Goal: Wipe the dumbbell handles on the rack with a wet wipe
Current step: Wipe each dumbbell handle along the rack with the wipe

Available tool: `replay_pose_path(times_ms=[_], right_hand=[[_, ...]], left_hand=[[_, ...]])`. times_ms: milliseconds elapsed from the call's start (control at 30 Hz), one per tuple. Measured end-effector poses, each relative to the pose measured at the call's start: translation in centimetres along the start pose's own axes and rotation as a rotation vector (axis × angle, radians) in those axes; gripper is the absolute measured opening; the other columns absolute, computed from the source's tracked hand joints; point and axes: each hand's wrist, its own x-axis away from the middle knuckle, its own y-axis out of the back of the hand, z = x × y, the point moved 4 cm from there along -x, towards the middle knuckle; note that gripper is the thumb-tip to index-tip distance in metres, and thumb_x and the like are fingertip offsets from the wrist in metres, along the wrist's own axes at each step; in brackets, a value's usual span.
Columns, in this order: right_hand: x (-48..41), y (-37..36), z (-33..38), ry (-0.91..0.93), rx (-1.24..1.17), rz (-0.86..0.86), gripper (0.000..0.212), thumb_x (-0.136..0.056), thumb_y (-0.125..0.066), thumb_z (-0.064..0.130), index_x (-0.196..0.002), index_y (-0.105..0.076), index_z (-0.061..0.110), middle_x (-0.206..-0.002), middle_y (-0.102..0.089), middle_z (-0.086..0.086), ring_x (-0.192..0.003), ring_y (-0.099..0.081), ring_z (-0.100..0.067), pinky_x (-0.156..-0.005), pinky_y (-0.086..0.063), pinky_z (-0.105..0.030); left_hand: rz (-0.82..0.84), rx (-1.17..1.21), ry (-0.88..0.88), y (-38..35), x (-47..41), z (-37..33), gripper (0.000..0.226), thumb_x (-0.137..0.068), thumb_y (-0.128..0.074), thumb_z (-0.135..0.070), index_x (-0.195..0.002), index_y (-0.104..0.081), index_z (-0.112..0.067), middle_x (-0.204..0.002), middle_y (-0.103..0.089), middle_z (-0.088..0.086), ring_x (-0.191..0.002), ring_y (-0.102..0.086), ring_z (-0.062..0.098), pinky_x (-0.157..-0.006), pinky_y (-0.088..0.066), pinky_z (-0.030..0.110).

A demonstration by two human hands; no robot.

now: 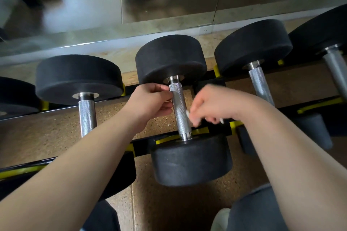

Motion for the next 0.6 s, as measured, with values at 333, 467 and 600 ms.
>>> replay_pose_path(times_ms=[333, 467, 600], right_hand=[[-2.3, 0.1, -0.2, -0.028, -0.293, -0.235, 0.010, -0.092, -0.067, 0.009, -0.090, -0.075, 0.012, -0.070, -0.059, -0.008, -0.064, -0.052, -0.021, -0.060, -0.045, -0.034], [-0.9, -1.5, -0.8, -0.109, -0.008, 0.231, 0.011, -0.087, -0.068, 0.002, -0.078, -0.075, 0.001, -0.062, -0.059, -0.005, -0.050, -0.041, -0.013, -0.050, -0.034, -0.026], [-1.5, 0.0, -0.7, -0.119, -0.144, 0.006, 0.004, -0.085, -0.073, 0.003, -0.083, -0.075, 0.006, -0.069, -0.060, -0.006, -0.053, -0.041, -0.012, -0.050, -0.036, -0.026]], left_hand=[[0.016, -0.036, -0.001, -0.1, -0.4, 0.0, 0.004, -0.096, -0.067, -0.010, -0.099, -0.068, -0.011, -0.082, -0.069, 0.009, -0.070, -0.069, 0.014, -0.059, -0.058, 0.023], [0.022, -0.041, -0.011, -0.1, -0.6, 0.1, 0.006, -0.095, -0.068, -0.009, -0.101, -0.068, -0.009, -0.083, -0.068, 0.009, -0.073, -0.069, 0.016, -0.062, -0.060, 0.025], [0.025, -0.069, -0.018, 0.1, -0.8, 0.3, 0.007, -0.095, -0.068, -0.013, -0.102, -0.067, -0.013, -0.090, -0.071, 0.008, -0.078, -0.072, 0.015, -0.065, -0.061, 0.028]])
